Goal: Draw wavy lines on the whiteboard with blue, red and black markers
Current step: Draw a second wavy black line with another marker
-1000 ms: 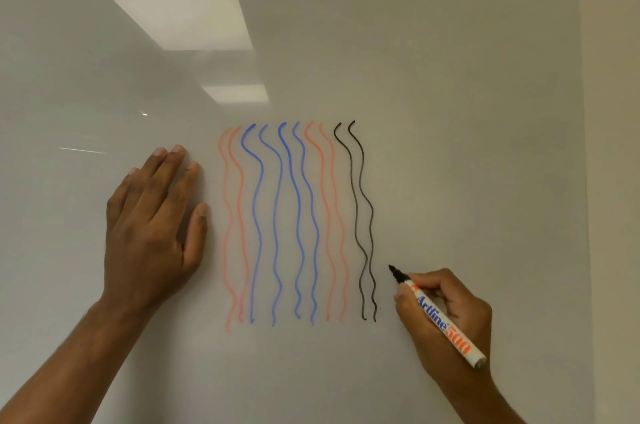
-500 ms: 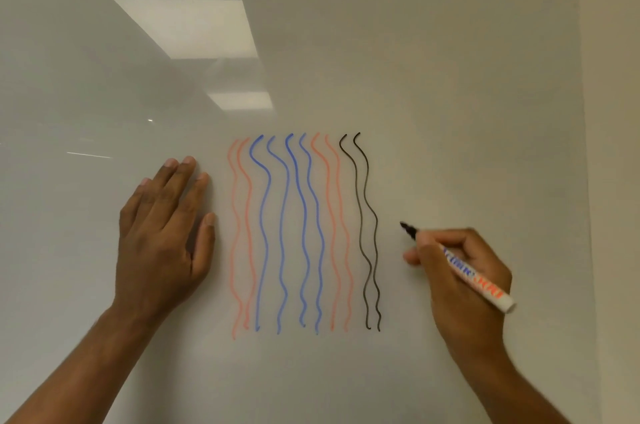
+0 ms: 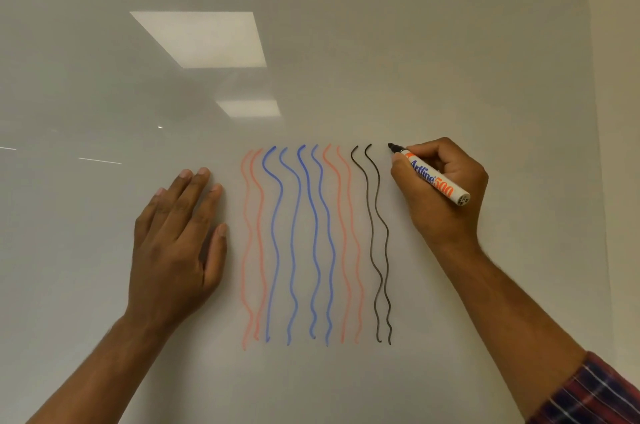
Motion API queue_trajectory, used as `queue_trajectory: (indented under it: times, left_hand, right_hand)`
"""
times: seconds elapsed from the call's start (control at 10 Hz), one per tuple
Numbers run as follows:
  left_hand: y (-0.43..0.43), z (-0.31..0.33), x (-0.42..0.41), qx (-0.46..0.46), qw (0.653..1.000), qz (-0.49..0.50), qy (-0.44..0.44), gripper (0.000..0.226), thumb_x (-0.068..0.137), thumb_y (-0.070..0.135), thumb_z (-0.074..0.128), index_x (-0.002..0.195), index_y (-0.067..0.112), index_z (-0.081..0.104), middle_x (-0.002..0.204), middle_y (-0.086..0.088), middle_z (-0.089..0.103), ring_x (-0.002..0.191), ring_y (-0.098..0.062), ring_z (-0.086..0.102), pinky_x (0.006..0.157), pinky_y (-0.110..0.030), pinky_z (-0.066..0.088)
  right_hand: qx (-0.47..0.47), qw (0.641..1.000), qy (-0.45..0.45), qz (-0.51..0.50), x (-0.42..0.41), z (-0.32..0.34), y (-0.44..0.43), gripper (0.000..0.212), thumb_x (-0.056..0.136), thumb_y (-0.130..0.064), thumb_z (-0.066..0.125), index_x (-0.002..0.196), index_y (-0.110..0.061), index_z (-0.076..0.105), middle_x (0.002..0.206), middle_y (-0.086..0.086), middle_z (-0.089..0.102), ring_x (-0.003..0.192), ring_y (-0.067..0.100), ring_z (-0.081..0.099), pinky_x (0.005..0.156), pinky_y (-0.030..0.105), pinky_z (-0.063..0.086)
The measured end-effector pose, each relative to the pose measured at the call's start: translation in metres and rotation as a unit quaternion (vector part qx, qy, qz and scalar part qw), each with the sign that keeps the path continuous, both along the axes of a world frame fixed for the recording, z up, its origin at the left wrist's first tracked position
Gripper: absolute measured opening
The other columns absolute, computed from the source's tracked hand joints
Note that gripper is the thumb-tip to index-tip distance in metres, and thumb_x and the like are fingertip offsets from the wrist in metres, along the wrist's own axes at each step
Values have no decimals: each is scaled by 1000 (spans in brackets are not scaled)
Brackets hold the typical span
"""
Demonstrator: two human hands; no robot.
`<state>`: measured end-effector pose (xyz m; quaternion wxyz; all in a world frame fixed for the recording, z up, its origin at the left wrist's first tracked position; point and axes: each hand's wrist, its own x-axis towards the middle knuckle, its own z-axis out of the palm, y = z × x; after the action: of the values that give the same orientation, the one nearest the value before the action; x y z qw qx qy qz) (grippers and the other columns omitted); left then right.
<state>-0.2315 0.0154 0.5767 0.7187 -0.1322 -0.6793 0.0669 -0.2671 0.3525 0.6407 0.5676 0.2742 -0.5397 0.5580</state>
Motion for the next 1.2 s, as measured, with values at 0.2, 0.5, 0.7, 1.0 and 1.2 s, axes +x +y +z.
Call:
queue_trajectory:
  times: [0.2,0.5,0.7,1.0,1.2]
  left_hand:
    - [1,1,0,0,1000,3,-2,51,103,21,52,150,1,54,164,-15,44,156,-32,37,121,-59,35]
    - [0,0,0,4,1000,4,-9,51,104,21,52,151,2,53,164,-15,44,156,-32,36,121,-60,35]
    - [0,1,1,5,1000,5,-8,51,104,22,52,151,1,53,164,-16,43,157,-32,36,122,-59,34]
    - [3,-2,0,13,1000,0,-10,51,104,21,52,151,2,53,164,-16,43,157,-32,35,123,-59,33]
    - [7,-3,3,22,999,5,-27,51,105,20,52,153,3,52,165,-16,42,158,-32,34,123,-60,33]
  right_hand:
    - [40,999,17,-12,0,-4,-3,7,89,-8,77,88,-3,71,74,0,69,59,15,64,53,26,52]
    - [53,998,-14,-13,4,-56,7,9,88,-6,78,85,-7,70,73,1,69,61,19,64,52,23,52]
    - [36,998,-42,-20,8,-129,11,15,83,-22,78,83,-9,71,72,-1,68,60,13,65,52,17,52]
    - [103,985,-136,-10,24,-211,18,27,86,-69,64,103,-49,64,73,-28,62,67,-4,65,59,4,51]
    - [80,977,-185,-68,25,-221,10,27,78,0,85,79,-18,65,65,-8,62,73,3,65,61,1,46]
